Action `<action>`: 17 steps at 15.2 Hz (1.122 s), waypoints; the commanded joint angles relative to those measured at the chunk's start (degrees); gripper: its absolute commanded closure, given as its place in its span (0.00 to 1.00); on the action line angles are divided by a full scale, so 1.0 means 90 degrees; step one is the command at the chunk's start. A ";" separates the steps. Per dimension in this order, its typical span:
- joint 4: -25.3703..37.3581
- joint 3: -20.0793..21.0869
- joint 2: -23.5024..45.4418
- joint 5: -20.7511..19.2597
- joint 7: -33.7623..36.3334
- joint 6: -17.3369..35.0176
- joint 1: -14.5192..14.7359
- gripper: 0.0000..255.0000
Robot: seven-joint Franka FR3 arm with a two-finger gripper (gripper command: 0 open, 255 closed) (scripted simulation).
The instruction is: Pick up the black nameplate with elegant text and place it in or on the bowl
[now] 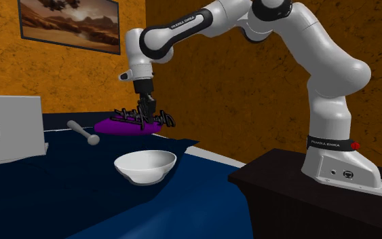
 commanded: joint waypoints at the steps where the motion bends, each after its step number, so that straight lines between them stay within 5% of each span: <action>1: -0.0163 0.0048 -0.0139 0.0024 0.0120 0.0011 0.0065 1.00; 12: -0.1216 0.0514 -0.0789 0.0154 0.1462 0.0292 0.0879 1.00; 17: -0.1380 0.0474 -0.0596 0.0066 0.1531 0.0634 0.0899 1.00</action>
